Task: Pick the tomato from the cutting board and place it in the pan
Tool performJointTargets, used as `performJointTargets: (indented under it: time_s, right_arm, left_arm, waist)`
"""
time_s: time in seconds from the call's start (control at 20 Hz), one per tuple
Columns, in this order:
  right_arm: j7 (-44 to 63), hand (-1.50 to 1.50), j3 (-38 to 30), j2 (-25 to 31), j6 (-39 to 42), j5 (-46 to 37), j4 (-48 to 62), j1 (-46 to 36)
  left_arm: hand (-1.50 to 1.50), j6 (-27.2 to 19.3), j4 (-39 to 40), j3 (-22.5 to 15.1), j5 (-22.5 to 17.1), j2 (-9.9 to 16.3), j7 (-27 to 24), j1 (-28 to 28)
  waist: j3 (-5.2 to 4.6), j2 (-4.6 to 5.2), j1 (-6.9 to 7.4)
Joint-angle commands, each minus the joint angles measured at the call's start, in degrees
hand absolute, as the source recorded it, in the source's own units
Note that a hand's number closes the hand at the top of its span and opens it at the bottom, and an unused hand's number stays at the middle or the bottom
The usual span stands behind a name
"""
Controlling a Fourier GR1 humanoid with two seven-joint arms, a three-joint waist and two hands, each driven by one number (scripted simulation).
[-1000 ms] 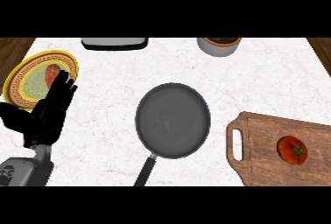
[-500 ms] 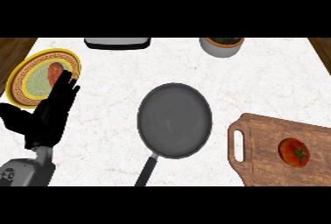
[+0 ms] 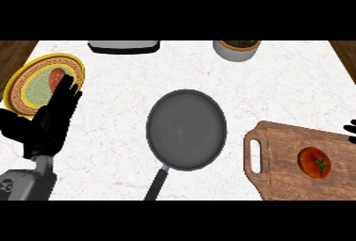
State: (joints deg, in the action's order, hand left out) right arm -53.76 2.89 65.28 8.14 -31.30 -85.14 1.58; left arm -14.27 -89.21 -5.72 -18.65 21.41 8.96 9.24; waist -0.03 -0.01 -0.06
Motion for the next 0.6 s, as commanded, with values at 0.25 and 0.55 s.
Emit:
performJointTargets:
  time_s: [0.25,0.55]
  right_arm:
    - [2.89,-1.50,-3.03,-2.34,-9.10,-12.98,-6.39,7.33]
    - [8.77,-1.50,-8.20,-6.08,-9.90,-16.64,-17.23,15.86]
  left_arm:
    - [0.00,-0.30,-1.26,0.26,2.10,-2.34,0.69,-1.03]
    - [0.00,2.74,0.18,2.02,2.32,-2.44,-1.27,-3.19]
  waist:
    - [0.02,-0.20,-0.69]
    - [-0.01,-0.23,-0.97]
